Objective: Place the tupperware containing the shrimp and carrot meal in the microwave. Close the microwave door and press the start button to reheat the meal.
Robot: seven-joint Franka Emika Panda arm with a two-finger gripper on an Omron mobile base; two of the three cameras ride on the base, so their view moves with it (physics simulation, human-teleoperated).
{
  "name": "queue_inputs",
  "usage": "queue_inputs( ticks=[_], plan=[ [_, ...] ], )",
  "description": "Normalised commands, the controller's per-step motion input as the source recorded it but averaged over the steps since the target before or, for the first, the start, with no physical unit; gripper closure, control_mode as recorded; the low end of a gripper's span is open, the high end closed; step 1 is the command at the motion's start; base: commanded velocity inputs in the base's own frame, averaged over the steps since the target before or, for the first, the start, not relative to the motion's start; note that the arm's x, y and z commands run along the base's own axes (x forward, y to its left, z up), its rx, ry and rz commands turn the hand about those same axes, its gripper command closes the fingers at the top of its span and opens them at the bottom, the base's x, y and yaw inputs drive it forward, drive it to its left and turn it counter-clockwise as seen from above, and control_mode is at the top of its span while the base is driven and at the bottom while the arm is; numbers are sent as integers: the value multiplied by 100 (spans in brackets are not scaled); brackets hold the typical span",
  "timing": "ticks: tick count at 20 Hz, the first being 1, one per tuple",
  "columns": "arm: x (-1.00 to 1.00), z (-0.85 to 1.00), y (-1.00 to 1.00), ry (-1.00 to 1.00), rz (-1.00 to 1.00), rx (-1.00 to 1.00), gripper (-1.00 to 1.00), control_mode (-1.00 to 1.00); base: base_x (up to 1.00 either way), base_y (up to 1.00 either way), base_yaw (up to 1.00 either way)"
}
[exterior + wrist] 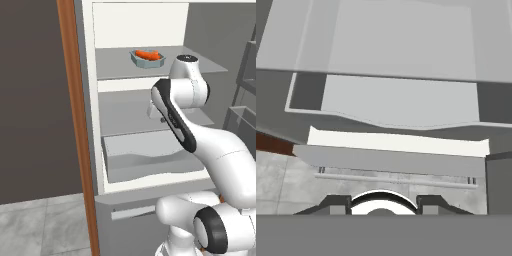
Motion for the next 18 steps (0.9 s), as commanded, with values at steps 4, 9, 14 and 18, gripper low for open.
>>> queue_inputs(
  ticks=[4,9,14,18],
  plan=[
    [-4,0,0,1,0,0,-100,-100,0,0,0],
    [-17,2,-2,-2,0,0,-100,-100,0,0,0],
    [-49,43,0,-20,0,0,-100,-100,0,0,0],
    [-45,74,-3,-30,0,0,-100,-100,0,0,0]
  ],
)
